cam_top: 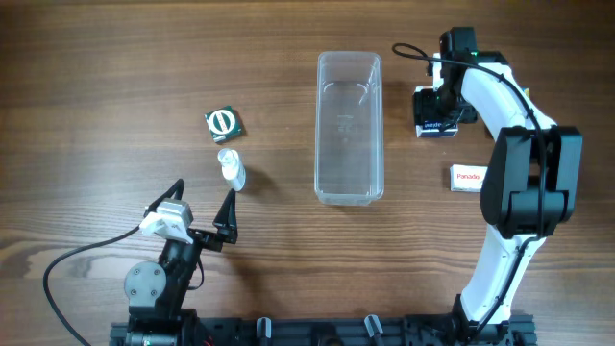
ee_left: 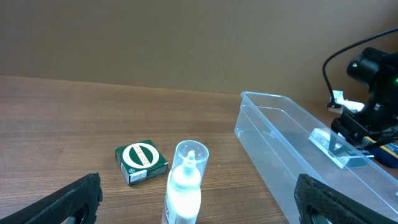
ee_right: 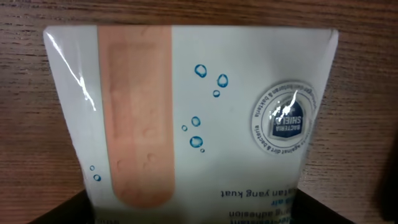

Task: Pack container
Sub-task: 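Carry the Hansaplast box into the clear container and release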

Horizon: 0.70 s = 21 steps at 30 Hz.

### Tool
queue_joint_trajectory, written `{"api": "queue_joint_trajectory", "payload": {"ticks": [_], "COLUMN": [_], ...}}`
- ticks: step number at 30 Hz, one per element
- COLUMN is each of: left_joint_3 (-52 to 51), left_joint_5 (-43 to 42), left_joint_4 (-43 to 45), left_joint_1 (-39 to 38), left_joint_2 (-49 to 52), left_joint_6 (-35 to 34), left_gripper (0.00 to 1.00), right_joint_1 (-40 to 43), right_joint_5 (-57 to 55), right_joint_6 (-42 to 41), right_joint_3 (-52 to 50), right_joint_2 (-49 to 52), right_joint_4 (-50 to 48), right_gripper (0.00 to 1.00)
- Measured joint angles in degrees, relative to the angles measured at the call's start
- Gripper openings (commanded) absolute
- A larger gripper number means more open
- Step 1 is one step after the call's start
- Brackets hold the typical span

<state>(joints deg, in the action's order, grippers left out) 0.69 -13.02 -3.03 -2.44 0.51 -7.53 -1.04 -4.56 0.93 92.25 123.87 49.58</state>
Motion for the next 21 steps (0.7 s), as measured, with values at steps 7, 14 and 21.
{"api": "queue_joint_trajectory", "payload": {"ticks": [7, 14, 21], "left_joint_3": [0.0, 0.0, 0.0], "left_joint_5": [0.0, 0.0, 0.0], "left_joint_4": [0.0, 0.0, 0.0], "left_joint_1": [0.0, 0.0, 0.0], "left_joint_2": [0.0, 0.0, 0.0], "left_joint_6": [0.0, -0.02, 0.0], "left_gripper": [1.0, 1.0, 1.0], "right_joint_1": [0.0, -0.07, -6.71], "right_joint_5": [0.02, 7.74, 11.98], "right_joint_6": [-0.74, -4.46, -10.14], "right_joint_3": [0.0, 0.0, 0.35], "right_joint_2": [-0.13, -12.79, -30.23], "right_joint_4": [0.22, 5.22, 8.94], "right_gripper": [0.75, 0.71, 0.69]}}
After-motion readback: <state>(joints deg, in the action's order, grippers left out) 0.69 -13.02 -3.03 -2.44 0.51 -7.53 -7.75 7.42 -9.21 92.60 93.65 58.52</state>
